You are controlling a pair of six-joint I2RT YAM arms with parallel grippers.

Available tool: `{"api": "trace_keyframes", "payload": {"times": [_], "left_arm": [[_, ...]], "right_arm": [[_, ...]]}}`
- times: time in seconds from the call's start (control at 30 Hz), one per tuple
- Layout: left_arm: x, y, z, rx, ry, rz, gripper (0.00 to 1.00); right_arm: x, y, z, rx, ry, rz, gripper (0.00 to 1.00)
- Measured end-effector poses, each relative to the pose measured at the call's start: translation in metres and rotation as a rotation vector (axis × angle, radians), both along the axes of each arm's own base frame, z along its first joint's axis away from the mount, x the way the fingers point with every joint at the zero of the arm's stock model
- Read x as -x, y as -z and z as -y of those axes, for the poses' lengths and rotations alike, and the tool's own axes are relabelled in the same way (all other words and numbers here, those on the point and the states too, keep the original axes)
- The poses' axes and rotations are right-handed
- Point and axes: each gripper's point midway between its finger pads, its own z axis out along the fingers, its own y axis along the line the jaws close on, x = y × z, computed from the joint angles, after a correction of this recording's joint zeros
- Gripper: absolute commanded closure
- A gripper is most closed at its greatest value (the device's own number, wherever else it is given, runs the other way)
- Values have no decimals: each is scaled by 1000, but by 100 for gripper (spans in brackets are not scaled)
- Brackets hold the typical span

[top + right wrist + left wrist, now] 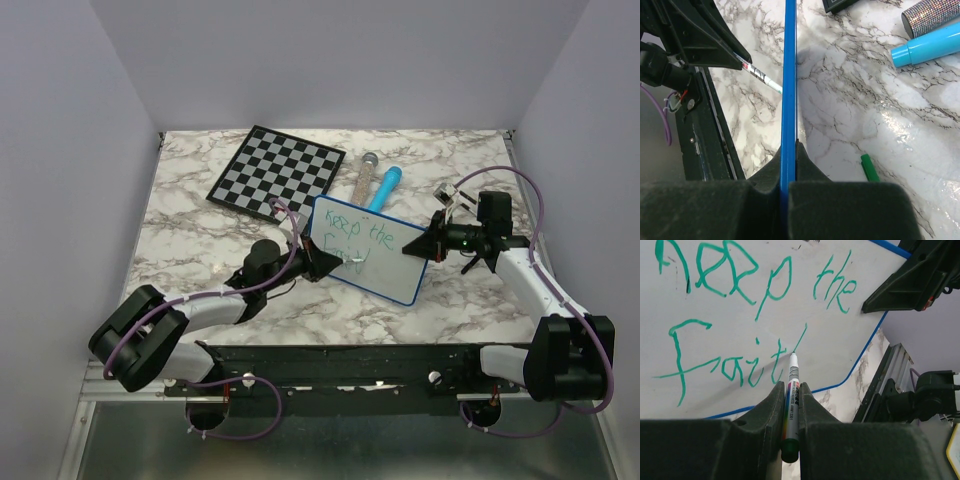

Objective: Write a sentence on the whiteboard

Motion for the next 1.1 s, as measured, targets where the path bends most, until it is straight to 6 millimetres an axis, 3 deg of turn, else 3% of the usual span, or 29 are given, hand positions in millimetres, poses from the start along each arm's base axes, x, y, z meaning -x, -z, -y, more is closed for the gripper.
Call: {"api": "trace_keyframes", "payload": {"times": [0.47, 0.7, 1.1], "left_arm": [[12, 29, -8, -57, 8, -69, 100], [14, 26, -7, -47, 21, -69, 100], [9, 4, -5, 8, 13, -29, 100]], "right_arm": [[0, 0, 0, 0, 0, 1, 99], [0, 0, 0, 0, 0, 0, 99], [0, 0, 0, 0, 0, -1, 99]]}}
